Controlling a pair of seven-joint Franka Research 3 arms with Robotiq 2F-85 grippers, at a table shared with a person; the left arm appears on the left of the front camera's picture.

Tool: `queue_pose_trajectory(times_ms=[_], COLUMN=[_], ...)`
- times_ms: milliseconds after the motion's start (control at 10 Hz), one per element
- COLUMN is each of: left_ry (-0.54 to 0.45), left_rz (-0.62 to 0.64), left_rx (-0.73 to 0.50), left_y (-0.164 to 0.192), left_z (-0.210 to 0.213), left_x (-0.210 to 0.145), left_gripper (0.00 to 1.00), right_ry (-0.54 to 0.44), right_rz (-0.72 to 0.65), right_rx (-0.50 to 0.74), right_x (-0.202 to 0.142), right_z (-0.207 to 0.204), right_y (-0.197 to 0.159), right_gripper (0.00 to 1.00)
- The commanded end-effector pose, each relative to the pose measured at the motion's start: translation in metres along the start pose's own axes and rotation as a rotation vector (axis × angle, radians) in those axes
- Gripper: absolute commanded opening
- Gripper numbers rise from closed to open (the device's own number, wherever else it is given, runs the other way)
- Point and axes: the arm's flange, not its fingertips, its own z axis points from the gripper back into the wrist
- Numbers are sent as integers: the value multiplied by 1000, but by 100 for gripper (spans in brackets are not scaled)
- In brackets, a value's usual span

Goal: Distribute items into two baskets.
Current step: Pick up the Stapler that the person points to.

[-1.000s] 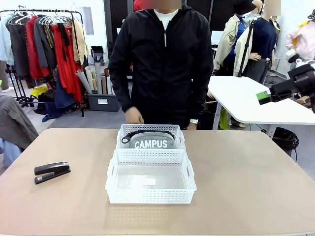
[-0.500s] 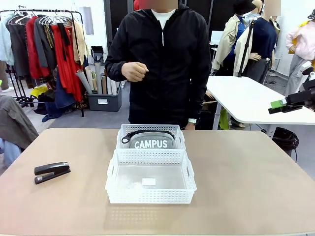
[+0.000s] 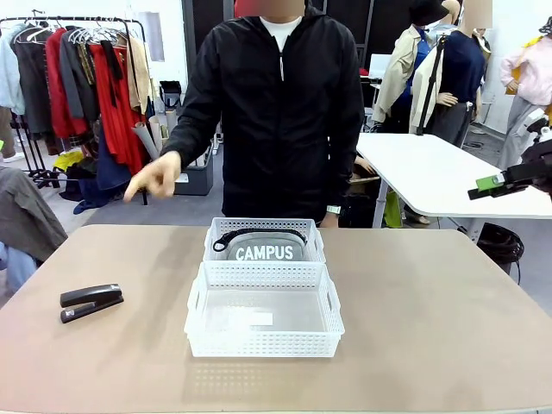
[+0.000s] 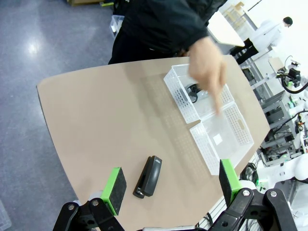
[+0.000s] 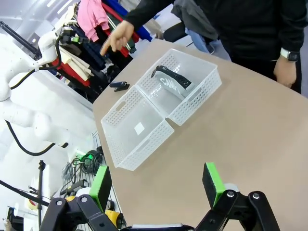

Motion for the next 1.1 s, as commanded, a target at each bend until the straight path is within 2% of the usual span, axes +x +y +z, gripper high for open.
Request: queue_pose_trajectory(times_ms=[0,1000], left_ry=[-3,-3], left_rz=[-3,-3], left_rx=[-3,-3], left_y=[-2,-2], left_z=[2,2], left_x=[-1,-1], left_gripper=[100,100], right_ry=[-7,-7], right_rz=[-6,-6], right_rx=[-10,-10], right_x=[-3,-3], right_z=[0,0], right_y=[4,4], right_gripper=[100,100])
